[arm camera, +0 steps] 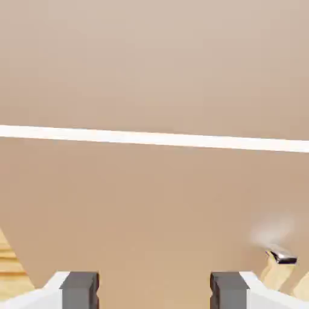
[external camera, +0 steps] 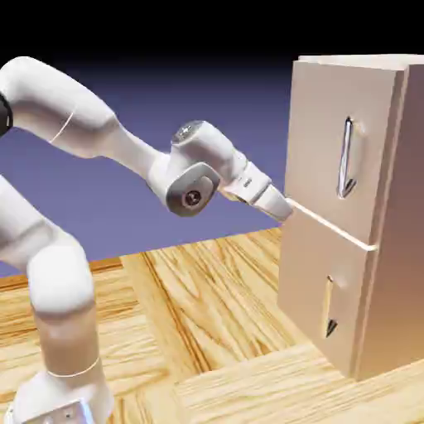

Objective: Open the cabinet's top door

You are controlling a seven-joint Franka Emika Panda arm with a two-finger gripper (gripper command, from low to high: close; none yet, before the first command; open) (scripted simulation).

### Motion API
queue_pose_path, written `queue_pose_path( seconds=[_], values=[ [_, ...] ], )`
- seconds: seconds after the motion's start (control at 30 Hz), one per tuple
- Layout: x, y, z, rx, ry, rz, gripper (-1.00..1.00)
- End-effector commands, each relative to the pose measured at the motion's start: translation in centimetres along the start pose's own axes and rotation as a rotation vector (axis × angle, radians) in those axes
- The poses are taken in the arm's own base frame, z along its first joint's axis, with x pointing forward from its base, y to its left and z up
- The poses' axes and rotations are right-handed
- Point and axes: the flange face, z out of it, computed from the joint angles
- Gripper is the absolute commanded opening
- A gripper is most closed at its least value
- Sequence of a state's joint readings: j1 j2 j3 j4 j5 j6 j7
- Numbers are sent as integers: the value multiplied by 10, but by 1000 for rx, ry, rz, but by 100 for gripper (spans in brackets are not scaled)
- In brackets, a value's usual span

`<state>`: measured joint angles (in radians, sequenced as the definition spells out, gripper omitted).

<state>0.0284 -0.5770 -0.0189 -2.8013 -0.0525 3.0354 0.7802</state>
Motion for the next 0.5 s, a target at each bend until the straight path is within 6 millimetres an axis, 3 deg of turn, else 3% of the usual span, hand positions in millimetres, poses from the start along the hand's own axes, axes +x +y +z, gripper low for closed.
queue_pose_path(
  seconds=[0.0, 0.47],
  values=[
    [2, -4, -4, 9, 8, -5, 0],
    [20, -47, -52, 132, 129, -50, 0]
  ],
)
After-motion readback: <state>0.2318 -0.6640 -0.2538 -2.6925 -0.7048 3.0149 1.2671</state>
